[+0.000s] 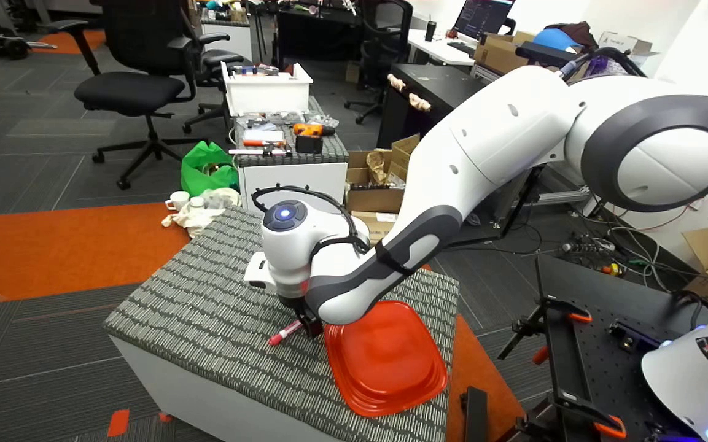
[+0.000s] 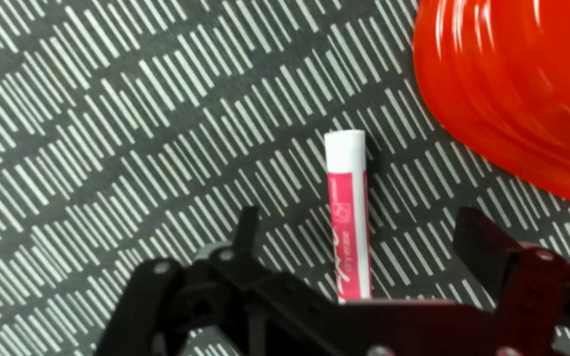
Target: Pick up the marker and put it in the cup
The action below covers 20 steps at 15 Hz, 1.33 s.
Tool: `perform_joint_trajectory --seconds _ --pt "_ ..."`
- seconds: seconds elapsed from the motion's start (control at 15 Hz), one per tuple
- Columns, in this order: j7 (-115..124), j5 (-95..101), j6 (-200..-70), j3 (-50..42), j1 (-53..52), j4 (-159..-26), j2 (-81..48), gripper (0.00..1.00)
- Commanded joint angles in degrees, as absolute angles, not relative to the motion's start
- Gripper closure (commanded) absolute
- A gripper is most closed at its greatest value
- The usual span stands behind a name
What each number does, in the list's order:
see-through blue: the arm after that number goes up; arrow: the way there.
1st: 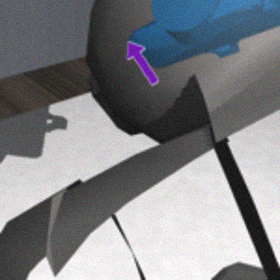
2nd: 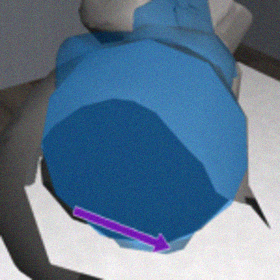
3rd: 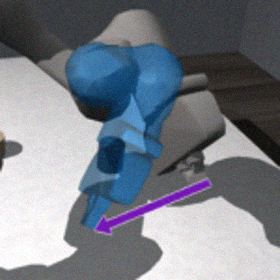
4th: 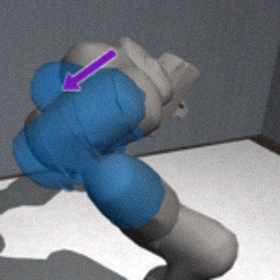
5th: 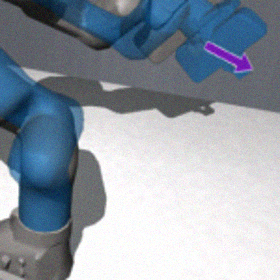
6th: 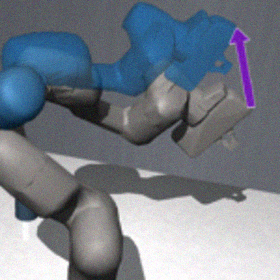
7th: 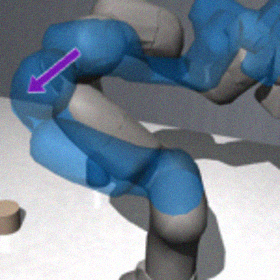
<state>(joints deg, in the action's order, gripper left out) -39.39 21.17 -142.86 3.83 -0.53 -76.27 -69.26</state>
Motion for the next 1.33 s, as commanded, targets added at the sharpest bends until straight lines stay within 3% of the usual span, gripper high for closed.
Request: perform_joint_trajectory --seconds 0.0,0.2,0.33,0.53,0.93,1.27 --pt "-41.4 21.6 -144.5 3.6 -0.8 -76.8 -69.5 0.14" --pt "-42.6 21.3 -143.5 3.7 -1.0 -75.3 -70.5 0.23" --pt "-43.5 21.3 -143.5 3.8 -0.9 -75.1 -70.8 0.21" --pt "-44.6 21.3 -143.1 3.7 -1.2 -74.5 -71.3 0.51" --pt "-45.9 20.8 -142.7 4.3 -1.4 -73.5 -71.9 0.99" --pt "-44.5 20.2 -143.9 4.4 -1.0 -75.8 -69.9 0.95"
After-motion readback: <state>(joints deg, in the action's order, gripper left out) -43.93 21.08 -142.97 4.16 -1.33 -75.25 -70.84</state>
